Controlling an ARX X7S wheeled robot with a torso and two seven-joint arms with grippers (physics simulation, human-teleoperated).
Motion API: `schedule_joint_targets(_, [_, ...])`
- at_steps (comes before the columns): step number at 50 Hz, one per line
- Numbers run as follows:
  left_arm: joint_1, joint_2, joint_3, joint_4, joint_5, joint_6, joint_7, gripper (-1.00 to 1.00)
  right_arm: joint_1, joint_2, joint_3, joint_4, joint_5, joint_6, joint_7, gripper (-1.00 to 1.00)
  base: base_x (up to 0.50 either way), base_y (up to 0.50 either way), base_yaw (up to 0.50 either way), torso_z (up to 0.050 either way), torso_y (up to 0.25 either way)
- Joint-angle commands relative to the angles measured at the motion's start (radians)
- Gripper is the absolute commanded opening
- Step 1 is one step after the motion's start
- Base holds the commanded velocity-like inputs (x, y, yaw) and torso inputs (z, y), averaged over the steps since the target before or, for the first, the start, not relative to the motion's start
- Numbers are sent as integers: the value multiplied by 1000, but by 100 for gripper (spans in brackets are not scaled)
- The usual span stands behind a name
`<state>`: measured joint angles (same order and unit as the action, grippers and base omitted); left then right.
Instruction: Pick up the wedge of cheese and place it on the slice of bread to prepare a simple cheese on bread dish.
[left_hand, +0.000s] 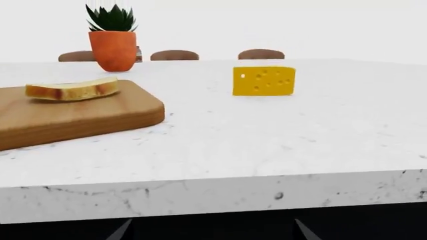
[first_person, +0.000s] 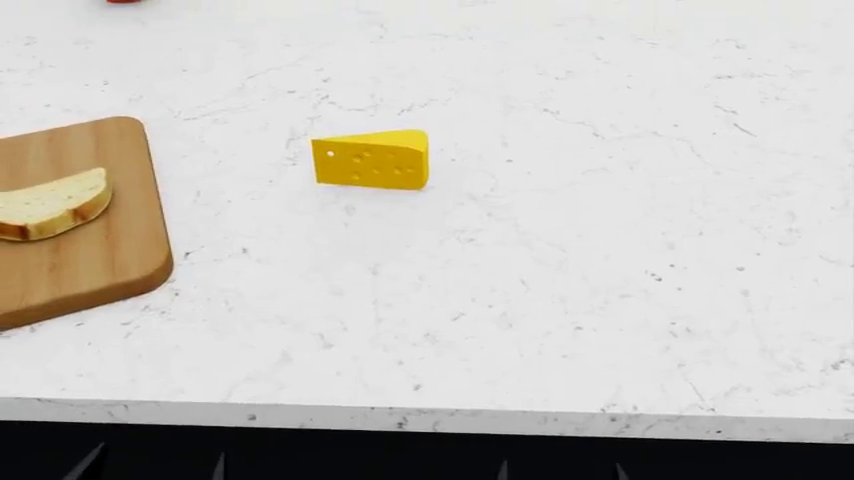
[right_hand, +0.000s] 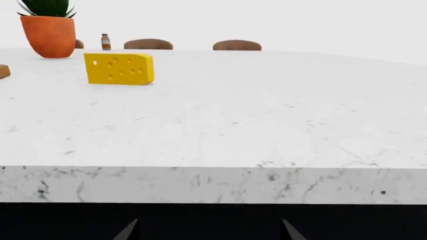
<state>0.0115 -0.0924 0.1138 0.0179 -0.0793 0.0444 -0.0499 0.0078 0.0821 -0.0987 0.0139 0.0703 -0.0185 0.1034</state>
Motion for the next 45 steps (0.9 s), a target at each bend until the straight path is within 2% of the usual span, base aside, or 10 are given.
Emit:
schedule_joint_targets(1, [-1,-14,18,-1,-9,9,-13,100,0,14,-17,-2,13,-1,16,100,0,0,0,50,0])
schedule_joint_targets(5, [10,-12,14,13,-9,29,-33,100,-1,19,-22,-7,15,0,23,100,0,0,0,50,0])
schedule_joint_targets(16, [3,-20,-4,54,7,-59,-112,100,-11,36,-8,-63,48,31,44,100,0,0,0,0,0])
schedule_joint_targets(23, [8,-34,-13,99,-9,-58,-122,100,-18,51,-10,-139,59,73,52,100,0,0,0,0,0])
schedule_joint_targets(36, [-39,-61,-18,321,-32,-217,-153,100,25,98,26,-299,97,253,91,100,0,0,0,0,0])
schedule_joint_targets(38, [-47,-57,-47,347,-102,-241,-139,100,33,106,26,-331,103,284,95,100,0,0,0,0,0])
schedule_joint_targets(39, [-52,-72,-32,360,-57,-252,-154,100,34,108,32,-346,112,286,96,100,0,0,0,0,0])
schedule_joint_targets(45, [-62,-88,-39,447,-84,-317,-158,100,78,135,49,-400,132,366,105,100,0,0,0,0,0])
